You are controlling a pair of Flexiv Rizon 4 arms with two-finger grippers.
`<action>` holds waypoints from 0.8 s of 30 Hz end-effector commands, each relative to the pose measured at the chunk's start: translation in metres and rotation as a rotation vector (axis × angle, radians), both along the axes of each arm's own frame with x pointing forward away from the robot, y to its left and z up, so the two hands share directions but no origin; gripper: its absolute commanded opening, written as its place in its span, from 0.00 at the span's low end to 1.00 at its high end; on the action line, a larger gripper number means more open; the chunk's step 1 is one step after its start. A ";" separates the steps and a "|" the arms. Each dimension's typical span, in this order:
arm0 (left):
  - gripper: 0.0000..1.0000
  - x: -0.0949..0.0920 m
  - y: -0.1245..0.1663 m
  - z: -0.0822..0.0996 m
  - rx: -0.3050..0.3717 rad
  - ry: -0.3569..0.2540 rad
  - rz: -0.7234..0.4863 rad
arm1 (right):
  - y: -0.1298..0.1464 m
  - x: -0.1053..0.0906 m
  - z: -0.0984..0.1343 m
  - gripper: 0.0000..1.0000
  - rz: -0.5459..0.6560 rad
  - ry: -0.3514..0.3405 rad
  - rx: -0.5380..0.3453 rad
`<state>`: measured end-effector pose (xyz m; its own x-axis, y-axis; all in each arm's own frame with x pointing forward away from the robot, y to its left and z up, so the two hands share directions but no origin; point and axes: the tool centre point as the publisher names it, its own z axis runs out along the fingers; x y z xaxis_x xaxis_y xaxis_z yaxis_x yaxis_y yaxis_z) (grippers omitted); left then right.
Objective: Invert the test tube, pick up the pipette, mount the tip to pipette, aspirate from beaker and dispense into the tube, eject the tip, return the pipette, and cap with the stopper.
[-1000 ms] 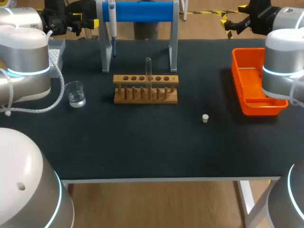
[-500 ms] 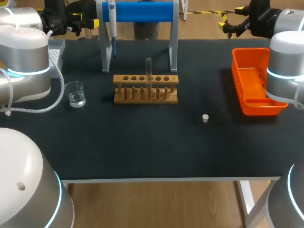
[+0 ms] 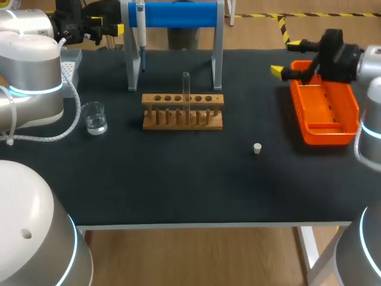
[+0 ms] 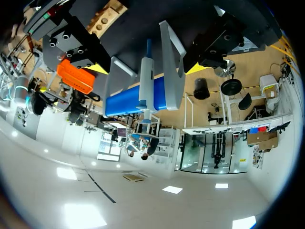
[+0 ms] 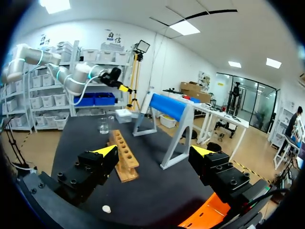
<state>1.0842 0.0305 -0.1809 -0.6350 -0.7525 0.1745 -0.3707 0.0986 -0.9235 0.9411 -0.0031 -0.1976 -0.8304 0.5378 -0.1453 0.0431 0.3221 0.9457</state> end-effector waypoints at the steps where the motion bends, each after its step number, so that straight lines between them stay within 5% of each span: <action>1: 1.00 0.000 -0.001 -0.001 0.000 -0.002 0.003 | -0.012 -0.062 -0.005 1.00 -0.003 -0.032 0.013; 14: 1.00 0.000 -0.001 -0.001 0.000 -0.002 0.003 | 0.009 -0.095 -0.046 1.00 0.008 -0.009 0.041; 24: 1.00 0.000 -0.001 -0.001 0.000 -0.002 0.003 | 0.015 -0.099 -0.047 1.00 0.026 -0.028 0.034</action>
<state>1.0842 0.0304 -0.1809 -0.6350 -0.7525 0.1745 -0.3707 0.0986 -0.9235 0.8431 0.0113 -0.2445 -0.8415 0.5189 -0.1503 0.0081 0.2902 0.9569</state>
